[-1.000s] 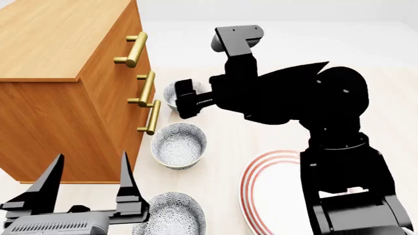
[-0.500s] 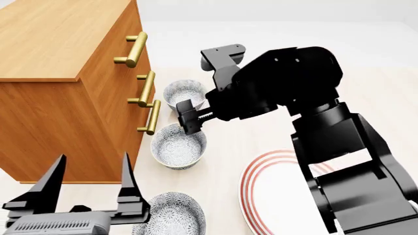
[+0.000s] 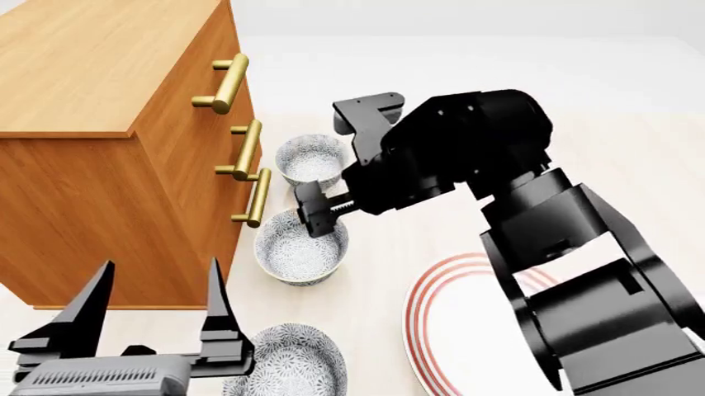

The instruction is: Put the bowl in the middle on the plate.

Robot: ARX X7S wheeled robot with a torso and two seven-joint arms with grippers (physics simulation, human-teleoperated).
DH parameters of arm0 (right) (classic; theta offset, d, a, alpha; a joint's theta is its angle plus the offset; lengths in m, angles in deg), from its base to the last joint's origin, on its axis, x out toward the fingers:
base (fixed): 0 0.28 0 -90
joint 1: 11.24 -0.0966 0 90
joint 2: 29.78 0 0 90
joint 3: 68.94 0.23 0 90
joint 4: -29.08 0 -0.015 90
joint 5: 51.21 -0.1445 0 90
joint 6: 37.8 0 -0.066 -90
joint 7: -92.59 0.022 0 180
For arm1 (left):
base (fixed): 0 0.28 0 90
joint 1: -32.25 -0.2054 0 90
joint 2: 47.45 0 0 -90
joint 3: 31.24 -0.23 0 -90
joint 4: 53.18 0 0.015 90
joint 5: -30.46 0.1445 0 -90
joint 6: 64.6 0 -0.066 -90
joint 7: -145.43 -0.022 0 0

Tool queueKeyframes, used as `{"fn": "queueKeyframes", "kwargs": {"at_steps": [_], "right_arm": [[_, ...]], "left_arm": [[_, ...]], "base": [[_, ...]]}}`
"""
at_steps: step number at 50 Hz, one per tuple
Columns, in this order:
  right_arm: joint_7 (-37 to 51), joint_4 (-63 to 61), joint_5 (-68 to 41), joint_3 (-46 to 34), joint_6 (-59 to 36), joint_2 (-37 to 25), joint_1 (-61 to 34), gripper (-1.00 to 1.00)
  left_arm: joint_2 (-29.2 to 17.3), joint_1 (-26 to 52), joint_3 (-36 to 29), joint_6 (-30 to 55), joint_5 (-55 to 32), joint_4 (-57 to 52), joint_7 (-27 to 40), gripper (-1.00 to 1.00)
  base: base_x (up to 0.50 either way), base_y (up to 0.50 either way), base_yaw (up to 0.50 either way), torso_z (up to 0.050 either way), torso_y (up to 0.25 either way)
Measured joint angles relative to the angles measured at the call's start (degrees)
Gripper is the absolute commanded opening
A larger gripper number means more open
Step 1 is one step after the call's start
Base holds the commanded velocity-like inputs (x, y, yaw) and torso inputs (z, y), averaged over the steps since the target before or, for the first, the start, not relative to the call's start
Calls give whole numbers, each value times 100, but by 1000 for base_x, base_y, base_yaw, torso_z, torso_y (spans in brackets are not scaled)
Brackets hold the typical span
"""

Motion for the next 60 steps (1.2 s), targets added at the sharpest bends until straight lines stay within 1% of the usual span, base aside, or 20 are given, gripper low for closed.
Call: {"fn": "queueKeyframes", "kwargs": {"at_steps": [6, 13, 17, 28, 42, 60], "right_arm": [[-7, 80, -116, -143, 50, -22, -14, 100], [-148, 441, -205, -431, 387, 19, -113, 100], [-207, 684, -470, -792, 664, 40, -199, 100], [-305, 1112, -1564, -2094, 1333, 63, -389, 100], [-410, 1322, -2311, -3028, 1726, 70, -488, 100], [-524, 1550, -3772, -4662, 2557, 83, -564, 100]], "left_arm": [[-11, 10, -22, 13, -4, 4, 20, 100], [-25, 21, -51, 15, -19, 22, 30, 100], [-35, 26, -54, 6, -36, 41, 33, 100], [-56, 45, -63, -26, -73, 118, 43, 100], [-78, 71, -88, -29, -117, 165, 66, 100], [-101, 100, -113, -85, -165, 270, 83, 100]], "base": [[0, 0, 0, 0, 0], [0, 0, 0, 0, 0], [0, 0, 0, 0, 0], [0, 0, 0, 0, 0], [0, 0, 0, 0, 0], [0, 0, 0, 0, 0]]}}
